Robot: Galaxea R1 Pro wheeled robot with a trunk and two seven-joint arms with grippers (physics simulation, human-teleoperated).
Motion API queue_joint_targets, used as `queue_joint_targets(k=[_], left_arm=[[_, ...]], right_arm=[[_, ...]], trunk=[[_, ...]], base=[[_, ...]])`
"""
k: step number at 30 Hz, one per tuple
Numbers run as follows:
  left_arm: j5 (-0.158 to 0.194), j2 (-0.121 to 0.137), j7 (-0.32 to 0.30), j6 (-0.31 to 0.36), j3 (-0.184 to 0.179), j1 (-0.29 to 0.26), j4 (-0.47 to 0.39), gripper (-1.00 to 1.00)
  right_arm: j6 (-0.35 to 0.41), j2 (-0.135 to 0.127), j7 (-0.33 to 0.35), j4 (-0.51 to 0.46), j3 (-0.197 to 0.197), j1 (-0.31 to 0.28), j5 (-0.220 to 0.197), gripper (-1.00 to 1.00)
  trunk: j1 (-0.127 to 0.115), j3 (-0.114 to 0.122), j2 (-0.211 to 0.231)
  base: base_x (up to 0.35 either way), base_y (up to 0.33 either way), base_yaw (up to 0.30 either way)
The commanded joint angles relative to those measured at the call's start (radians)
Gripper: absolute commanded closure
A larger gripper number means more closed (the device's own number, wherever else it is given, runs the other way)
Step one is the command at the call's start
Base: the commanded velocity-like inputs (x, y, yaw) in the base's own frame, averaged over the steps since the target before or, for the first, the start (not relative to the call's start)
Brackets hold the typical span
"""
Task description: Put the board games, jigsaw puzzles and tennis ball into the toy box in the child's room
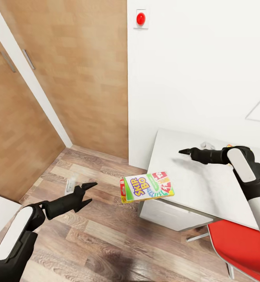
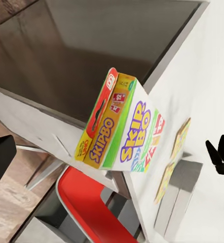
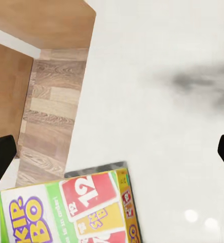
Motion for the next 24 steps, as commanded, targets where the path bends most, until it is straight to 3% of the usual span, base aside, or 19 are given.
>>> queue_joint_targets(k=[1, 3, 6, 8, 9, 10, 11, 12, 13, 15, 16, 18, 19, 20, 21, 23, 24], left_arm=[[0.011, 0.000, 0.009, 0.002, 0.001, 0.000, -0.001, -1.00], [-0.028, 0.008, -0.066, 0.002, 0.001, 0.023, 0.019, -1.00], [-0.057, 0.011, -0.115, 0.001, 0.001, 0.033, 0.037, -1.00], [-0.129, 0.016, -0.246, -0.002, 0.002, 0.049, 0.091, -1.00], [-0.129, 0.016, -0.246, -0.002, 0.002, 0.049, 0.091, -1.00], [-0.172, 0.017, -0.326, -0.007, 0.002, 0.054, 0.129, -1.00], [-0.172, 0.017, -0.326, -0.007, 0.002, 0.054, 0.129, -1.00], [-0.217, 0.019, -0.415, -0.019, 0.003, 0.057, 0.173, -1.00], [-0.217, 0.019, -0.415, -0.019, 0.003, 0.057, 0.173, -1.00], [-0.314, 0.022, -0.608, -0.058, 0.009, 0.060, 0.271, -1.00], [-0.314, 0.022, -0.608, -0.058, 0.009, 0.060, 0.271, -1.00], [-0.417, 0.024, -0.805, -0.107, 0.015, 0.057, 0.371, -1.00], [-0.417, 0.024, -0.805, -0.107, 0.015, 0.057, 0.371, -1.00], [-0.468, 0.025, -0.895, -0.133, 0.017, 0.052, 0.418, -1.00], [-0.468, 0.025, -0.895, -0.133, 0.017, 0.052, 0.418, -1.00], [-0.561, 0.023, -1.046, -0.183, 0.019, 0.034, 0.509, -1.00], [-0.561, 0.023, -1.046, -0.183, 0.019, 0.034, 0.509, -1.00]], right_arm=[[0.002, -0.001, 0.002, -0.001, 0.001, -0.001, 0.002, -1.00], [0.002, -0.004, 0.003, -0.029, -0.012, 0.000, 0.003, -1.00], [0.002, -0.005, 0.003, -0.046, -0.018, 0.001, 0.003, -1.00], [0.002, -0.007, 0.003, -0.084, -0.026, 0.004, 0.003, -1.00], [0.002, -0.007, 0.003, -0.084, -0.026, 0.004, 0.003, -1.00], [0.002, -0.008, 0.003, -0.105, -0.029, 0.008, 0.003, -1.00], [0.002, -0.008, 0.003, -0.105, -0.029, 0.008, 0.003, -1.00], [0.002, -0.008, 0.003, -0.127, -0.031, 0.014, 0.003, -1.00], [0.002, -0.008, 0.003, -0.127, -0.031, 0.014, 0.003, -1.00], [0.002, -0.009, 0.002, -0.173, -0.034, 0.030, 0.004, -1.00], [0.002, -0.009, 0.002, -0.173, -0.034, 0.030, 0.004, -1.00], [0.002, -0.009, 0.001, -0.223, -0.037, 0.047, 0.004, -1.00], [0.002, -0.009, 0.001, -0.223, -0.037, 0.047, 0.004, -1.00], [0.002, -0.009, 0.001, -0.247, -0.038, 0.055, 0.004, -1.00], [0.002, -0.009, 0.001, -0.247, -0.038, 0.055, 0.004, -1.00], [0.002, -0.009, 0.000, -0.288, -0.039, 0.066, 0.004, -1.00], [0.002, -0.009, 0.000, -0.288, -0.039, 0.066, 0.004, -1.00]], trunk=[[0.001, -0.002, -0.002], [0.001, -0.002, -0.002], [0.001, -0.002, -0.002], [0.001, -0.002, -0.002], [0.001, -0.002, -0.002], [0.001, -0.002, -0.002], [0.001, -0.002, -0.002], [0.001, -0.002, -0.002], [0.001, -0.002, -0.002], [0.001, -0.002, -0.002], [0.001, -0.002, -0.002], [0.001, -0.002, -0.002], [0.001, -0.002, -0.002], [0.001, -0.002, -0.002], [0.001, -0.002, -0.002], [0.001, -0.002, -0.002], [0.001, -0.002, -0.002]], base=[[0.000, 0.000, 0.000], [0.000, 0.000, 0.000], [0.000, 0.000, 0.000], [0.000, 0.000, 0.000], [0.000, 0.000, 0.000], [0.000, 0.000, 0.000], [0.000, 0.000, 0.000], [0.000, 0.000, 0.000], [0.000, 0.000, 0.000], [0.000, 0.000, 0.000], [0.000, 0.000, 0.000], [0.000, 0.000, 0.000], [0.000, 0.000, 0.000], [0.000, 0.000, 0.000], [0.000, 0.000, 0.000], [0.000, 0.000, 0.000], [0.000, 0.000, 0.000]])
